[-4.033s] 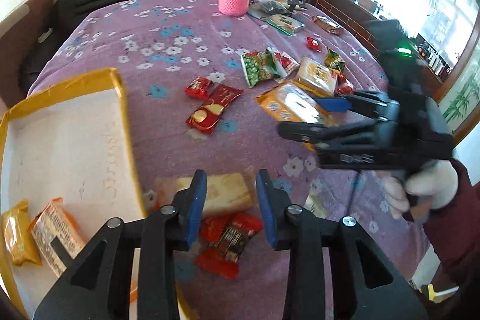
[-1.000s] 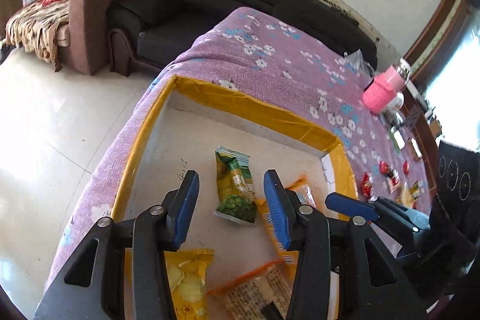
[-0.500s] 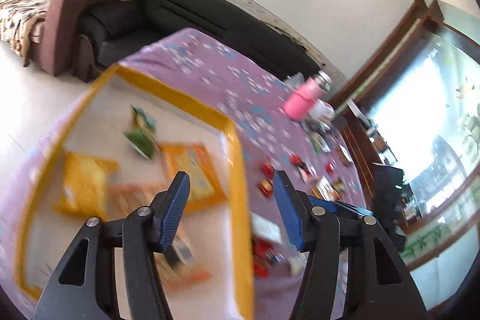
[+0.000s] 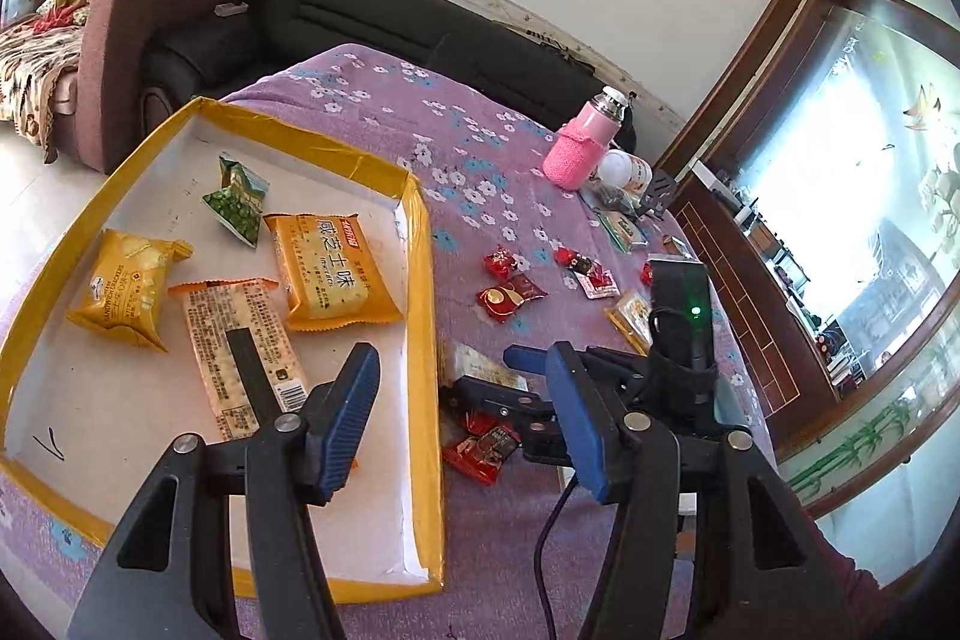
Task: Organize snacks
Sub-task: 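Move both open tools back over the remaining snacks on the table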
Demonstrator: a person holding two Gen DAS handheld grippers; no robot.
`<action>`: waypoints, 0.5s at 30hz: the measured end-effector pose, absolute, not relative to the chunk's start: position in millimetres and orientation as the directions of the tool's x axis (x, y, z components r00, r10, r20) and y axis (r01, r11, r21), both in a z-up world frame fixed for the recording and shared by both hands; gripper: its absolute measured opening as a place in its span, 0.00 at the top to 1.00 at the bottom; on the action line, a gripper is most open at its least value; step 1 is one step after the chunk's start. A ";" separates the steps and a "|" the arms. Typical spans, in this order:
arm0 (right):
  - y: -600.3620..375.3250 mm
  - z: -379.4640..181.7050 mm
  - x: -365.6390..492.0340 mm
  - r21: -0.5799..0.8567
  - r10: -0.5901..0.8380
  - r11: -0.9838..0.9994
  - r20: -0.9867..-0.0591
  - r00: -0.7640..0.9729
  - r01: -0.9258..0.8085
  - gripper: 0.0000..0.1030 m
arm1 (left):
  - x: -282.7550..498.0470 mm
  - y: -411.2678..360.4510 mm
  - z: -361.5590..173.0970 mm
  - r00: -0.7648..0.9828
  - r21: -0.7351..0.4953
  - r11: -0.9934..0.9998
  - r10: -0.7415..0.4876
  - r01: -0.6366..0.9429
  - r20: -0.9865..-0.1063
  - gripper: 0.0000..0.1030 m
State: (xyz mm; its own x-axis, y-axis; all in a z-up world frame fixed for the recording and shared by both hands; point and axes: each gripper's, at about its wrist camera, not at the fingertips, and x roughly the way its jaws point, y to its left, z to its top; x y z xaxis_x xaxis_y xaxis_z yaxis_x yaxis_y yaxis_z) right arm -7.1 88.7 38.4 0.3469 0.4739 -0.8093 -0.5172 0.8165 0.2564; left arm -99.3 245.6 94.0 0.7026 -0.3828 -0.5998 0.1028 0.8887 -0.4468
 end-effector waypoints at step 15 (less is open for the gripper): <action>-18.2 62.7 -19.9 0.391 0.487 0.873 -0.745 0.456 -0.292 0.60 | -79.1 166.5 76.7 0.572 -0.420 0.881 -0.463 0.216 -0.677 0.45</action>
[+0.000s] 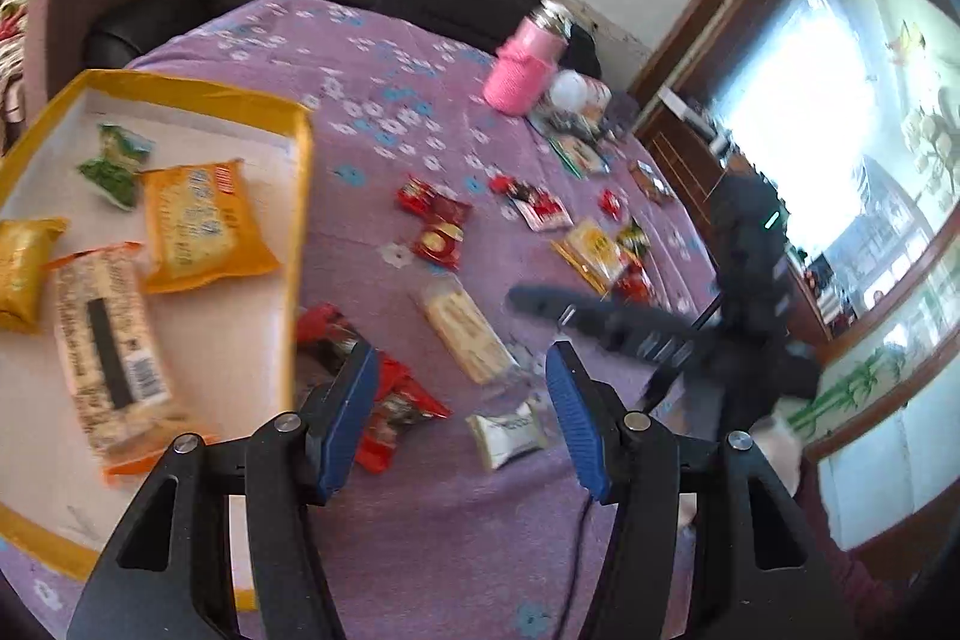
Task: Organize snacks
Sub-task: 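Move both open tools back over the remaining snacks on the table, then grasp the clear cake pack with left tool while right grasps yellow-label square cracker pack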
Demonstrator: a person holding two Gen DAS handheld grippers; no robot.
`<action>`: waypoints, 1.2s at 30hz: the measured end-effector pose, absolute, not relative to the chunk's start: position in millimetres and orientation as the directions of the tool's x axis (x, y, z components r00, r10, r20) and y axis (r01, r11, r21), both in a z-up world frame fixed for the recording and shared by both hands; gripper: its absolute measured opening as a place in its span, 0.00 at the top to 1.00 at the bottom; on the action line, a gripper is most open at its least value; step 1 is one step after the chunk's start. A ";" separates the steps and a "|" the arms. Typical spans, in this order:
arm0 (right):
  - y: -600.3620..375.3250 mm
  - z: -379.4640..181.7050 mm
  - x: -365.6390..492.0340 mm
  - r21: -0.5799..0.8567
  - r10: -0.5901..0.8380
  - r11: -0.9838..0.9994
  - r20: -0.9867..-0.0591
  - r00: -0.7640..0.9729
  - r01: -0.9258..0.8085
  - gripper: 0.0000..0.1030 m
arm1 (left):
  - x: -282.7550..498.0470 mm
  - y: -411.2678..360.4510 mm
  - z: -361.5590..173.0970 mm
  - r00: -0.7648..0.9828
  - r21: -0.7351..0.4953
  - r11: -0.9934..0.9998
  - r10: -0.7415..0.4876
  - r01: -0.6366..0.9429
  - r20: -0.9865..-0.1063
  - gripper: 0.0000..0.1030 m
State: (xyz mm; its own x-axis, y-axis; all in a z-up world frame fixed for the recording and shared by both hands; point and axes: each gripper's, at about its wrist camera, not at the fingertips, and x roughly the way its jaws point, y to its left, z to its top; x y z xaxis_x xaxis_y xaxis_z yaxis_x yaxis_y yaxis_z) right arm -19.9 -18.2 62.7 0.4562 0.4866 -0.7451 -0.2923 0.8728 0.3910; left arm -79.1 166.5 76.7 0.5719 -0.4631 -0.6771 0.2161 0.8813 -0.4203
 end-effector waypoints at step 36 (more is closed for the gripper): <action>-121.0 57.9 49.8 0.346 0.343 0.934 -0.812 0.473 -0.083 0.18 | 10.9 60.6 14.8 0.407 -0.212 0.940 -0.310 0.269 -0.859 0.41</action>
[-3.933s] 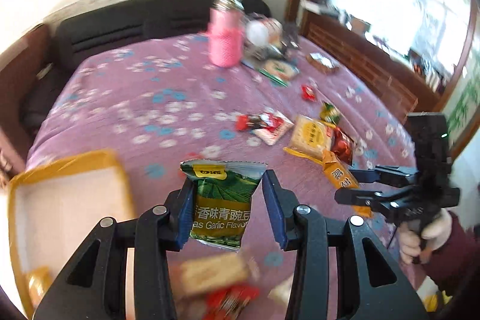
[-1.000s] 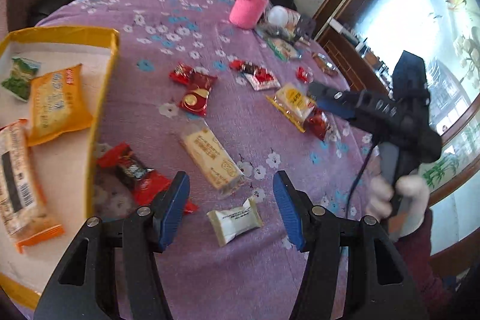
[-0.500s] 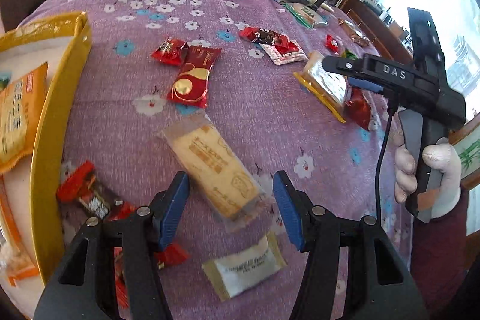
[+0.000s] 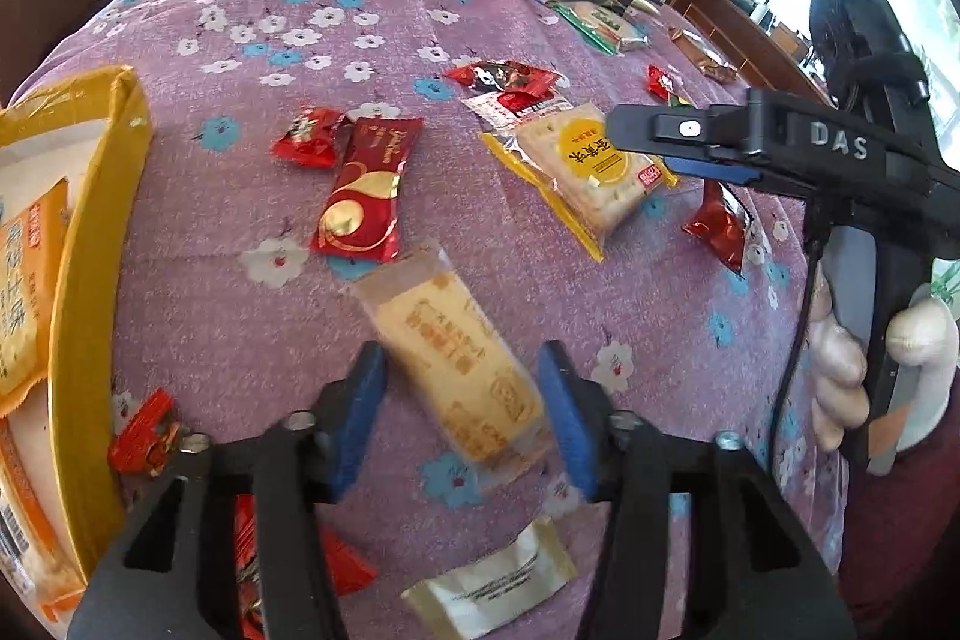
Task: Organize snacks
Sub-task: 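Grasp the clear cake pack with left tool while right grasps yellow-label square cracker pack, then carry both packs over the yellow box and open both tools to drop them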
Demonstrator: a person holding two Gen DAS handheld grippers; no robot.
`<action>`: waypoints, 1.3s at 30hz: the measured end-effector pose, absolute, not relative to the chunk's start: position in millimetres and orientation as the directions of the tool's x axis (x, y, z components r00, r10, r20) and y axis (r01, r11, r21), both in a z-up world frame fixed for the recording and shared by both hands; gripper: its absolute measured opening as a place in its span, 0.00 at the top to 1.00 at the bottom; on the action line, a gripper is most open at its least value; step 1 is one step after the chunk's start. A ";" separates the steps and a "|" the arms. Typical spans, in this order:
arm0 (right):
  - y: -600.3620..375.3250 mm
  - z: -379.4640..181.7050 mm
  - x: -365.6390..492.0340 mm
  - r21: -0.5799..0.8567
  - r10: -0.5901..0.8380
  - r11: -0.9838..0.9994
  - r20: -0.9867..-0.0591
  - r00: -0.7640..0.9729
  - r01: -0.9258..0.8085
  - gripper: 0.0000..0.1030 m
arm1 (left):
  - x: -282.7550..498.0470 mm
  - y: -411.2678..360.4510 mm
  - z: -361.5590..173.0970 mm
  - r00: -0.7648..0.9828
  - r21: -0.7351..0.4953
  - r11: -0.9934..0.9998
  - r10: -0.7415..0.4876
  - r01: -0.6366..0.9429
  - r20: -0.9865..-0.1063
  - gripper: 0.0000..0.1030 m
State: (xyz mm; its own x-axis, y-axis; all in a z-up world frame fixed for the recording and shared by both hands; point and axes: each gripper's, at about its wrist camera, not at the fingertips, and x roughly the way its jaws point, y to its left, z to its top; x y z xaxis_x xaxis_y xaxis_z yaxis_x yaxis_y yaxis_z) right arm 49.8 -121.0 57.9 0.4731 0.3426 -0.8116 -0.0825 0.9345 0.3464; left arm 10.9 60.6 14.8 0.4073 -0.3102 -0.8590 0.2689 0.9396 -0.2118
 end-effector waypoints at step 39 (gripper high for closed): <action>-44.2 93.3 -2.7 0.055 0.179 0.972 -0.803 0.569 -0.228 0.30 | -69.4 192.2 69.1 0.635 -0.237 0.964 -0.259 0.121 -0.728 0.69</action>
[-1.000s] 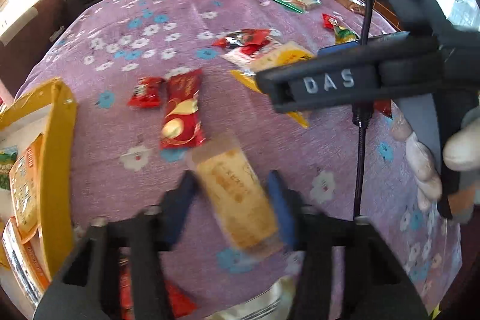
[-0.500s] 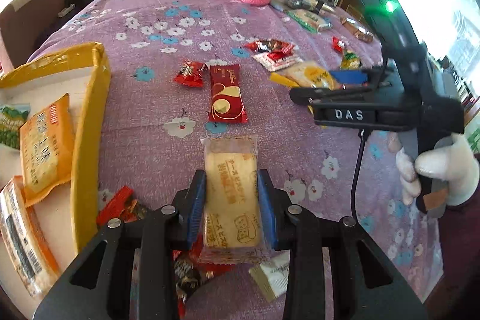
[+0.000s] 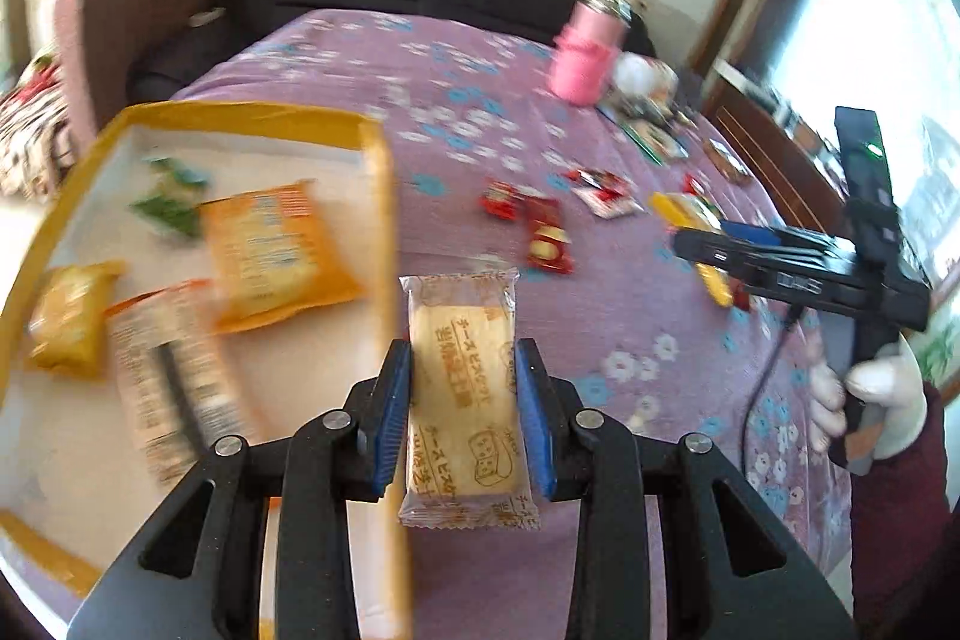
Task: Organize snacks
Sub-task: 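Carry both packs over the yellow box and open both tools to drop them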
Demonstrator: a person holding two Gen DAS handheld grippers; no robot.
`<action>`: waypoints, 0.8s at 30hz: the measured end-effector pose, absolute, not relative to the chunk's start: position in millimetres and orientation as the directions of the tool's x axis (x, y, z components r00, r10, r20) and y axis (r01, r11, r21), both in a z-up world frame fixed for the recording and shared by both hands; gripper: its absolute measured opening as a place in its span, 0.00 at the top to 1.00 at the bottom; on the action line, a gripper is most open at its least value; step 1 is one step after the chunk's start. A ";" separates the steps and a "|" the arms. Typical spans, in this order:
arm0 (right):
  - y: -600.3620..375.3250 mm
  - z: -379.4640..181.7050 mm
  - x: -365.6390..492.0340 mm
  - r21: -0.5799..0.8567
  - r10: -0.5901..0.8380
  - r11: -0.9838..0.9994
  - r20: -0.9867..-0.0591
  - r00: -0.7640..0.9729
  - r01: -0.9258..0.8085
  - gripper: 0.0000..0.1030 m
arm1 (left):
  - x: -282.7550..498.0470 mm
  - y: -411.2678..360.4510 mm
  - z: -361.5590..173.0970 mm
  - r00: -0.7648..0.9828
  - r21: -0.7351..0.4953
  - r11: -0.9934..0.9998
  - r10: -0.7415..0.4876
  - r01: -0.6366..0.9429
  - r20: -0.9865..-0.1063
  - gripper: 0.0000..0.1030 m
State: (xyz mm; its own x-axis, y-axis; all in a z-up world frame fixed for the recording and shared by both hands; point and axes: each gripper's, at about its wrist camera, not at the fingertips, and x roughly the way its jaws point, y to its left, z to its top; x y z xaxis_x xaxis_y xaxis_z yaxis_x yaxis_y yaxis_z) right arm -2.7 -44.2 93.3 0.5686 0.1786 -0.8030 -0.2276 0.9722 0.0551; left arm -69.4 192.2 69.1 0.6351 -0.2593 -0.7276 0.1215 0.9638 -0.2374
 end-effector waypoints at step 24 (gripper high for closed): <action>212.1 82.8 -22.0 0.234 0.477 0.761 -0.835 0.276 -0.605 0.31 | -95.3 342.3 34.4 0.654 -0.248 0.954 -0.079 -0.170 -0.752 0.69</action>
State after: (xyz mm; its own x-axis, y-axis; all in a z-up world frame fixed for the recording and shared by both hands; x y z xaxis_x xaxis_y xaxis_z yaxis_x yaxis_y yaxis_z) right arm -22.0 212.1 82.8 0.2759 0.4766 -0.8347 -0.6052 0.7608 0.2343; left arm -95.3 342.3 34.4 0.6545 -0.0794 -0.7519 -0.1698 0.9536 -0.2485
